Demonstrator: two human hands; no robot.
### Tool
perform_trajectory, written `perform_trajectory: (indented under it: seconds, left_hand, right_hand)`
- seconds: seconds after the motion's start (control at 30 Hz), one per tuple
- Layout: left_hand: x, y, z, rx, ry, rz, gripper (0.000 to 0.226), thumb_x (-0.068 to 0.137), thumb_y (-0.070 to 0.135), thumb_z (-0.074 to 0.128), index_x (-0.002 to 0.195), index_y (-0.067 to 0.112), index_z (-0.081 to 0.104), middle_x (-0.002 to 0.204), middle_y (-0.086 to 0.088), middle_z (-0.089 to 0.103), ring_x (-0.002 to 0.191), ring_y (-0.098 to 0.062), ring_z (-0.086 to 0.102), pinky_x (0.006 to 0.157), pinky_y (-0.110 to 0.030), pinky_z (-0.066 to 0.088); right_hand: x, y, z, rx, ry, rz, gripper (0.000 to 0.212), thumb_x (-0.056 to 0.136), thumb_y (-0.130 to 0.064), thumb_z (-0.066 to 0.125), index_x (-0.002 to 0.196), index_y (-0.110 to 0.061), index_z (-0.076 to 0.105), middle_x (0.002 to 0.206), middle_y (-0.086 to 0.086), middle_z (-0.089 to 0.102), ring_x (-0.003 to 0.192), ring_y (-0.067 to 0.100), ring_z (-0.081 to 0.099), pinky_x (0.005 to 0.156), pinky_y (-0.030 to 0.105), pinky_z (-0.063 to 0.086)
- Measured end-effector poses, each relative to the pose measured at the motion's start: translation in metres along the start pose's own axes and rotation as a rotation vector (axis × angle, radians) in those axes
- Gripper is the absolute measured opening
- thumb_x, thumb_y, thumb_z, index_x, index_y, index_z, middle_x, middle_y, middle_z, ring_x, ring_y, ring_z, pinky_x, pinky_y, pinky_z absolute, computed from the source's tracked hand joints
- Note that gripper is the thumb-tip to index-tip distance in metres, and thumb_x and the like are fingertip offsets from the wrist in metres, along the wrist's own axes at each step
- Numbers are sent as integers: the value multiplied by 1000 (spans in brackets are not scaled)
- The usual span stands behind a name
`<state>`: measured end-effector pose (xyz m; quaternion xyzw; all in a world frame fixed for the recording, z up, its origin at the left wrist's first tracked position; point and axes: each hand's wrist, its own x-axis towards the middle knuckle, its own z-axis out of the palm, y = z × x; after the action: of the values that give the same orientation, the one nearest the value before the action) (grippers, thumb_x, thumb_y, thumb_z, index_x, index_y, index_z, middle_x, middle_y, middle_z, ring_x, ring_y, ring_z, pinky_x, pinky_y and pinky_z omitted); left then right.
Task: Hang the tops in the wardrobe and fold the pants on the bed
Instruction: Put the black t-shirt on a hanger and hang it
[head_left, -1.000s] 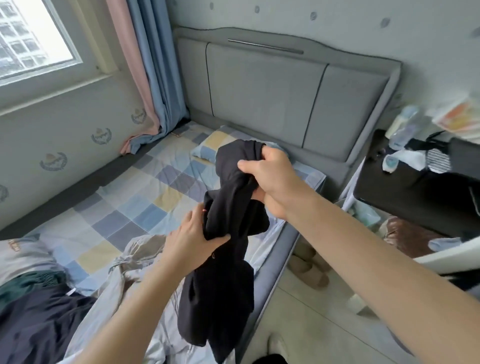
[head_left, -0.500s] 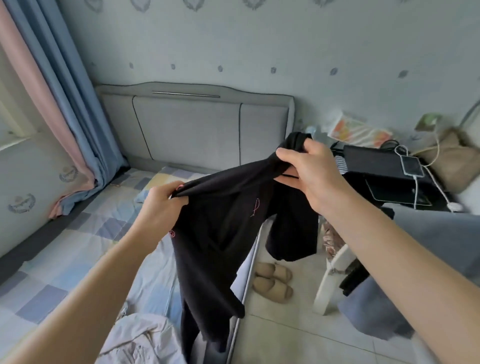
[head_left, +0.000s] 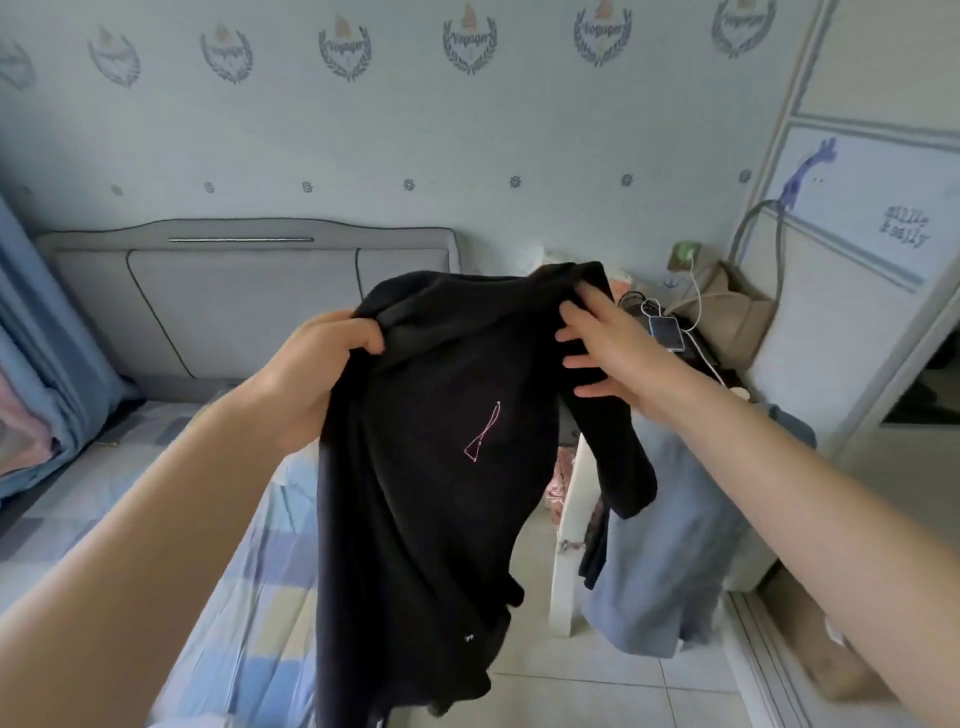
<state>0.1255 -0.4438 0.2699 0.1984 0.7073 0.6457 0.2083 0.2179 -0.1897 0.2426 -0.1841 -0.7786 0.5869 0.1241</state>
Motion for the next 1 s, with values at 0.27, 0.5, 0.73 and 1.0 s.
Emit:
perform_trajectory:
  seconds: [0.27, 0.5, 0.73, 1.0]
  left_hand:
    - [9, 15, 88, -62, -37, 18, 16, 77, 6, 47, 66, 16, 53, 57, 2, 53, 50, -11, 54, 47, -18, 44]
    - [14, 10, 135, 58, -121, 94, 22, 73, 3, 50, 66, 17, 66, 62, -2, 59, 56, -12, 60, 48, -19, 49]
    - [44, -22, 140, 436, -91, 28, 26, 63, -8, 52, 58, 12, 69, 54, -4, 59, 50, -14, 57, 49, -16, 43]
    - [62, -82, 222, 1143, -495, -38, 15, 77, 20, 66, 92, 20, 62, 94, 6, 66, 79, -11, 61, 72, -27, 48]
  right_hand:
    - [-46, 132, -7, -19, -446, 264, 76, 86, -63, 55, 135, -69, -2, 104, -19, 56, 82, -3, 58, 63, 10, 43]
    - [-72, 208, -24, 323, -657, 581, 45, 89, -63, 47, 101, -23, 63, 83, 2, 58, 74, 19, 56, 73, 39, 48]
    - [-73, 180, -111, 78, 1, 230, 13, 93, -12, 58, 102, -11, 67, 101, 19, 69, 88, 18, 63, 83, 37, 52]
    - [-95, 119, -169, -87, -6, -242, 27, 91, -4, 57, 93, -29, 67, 89, -11, 68, 87, -4, 60, 84, 13, 43]
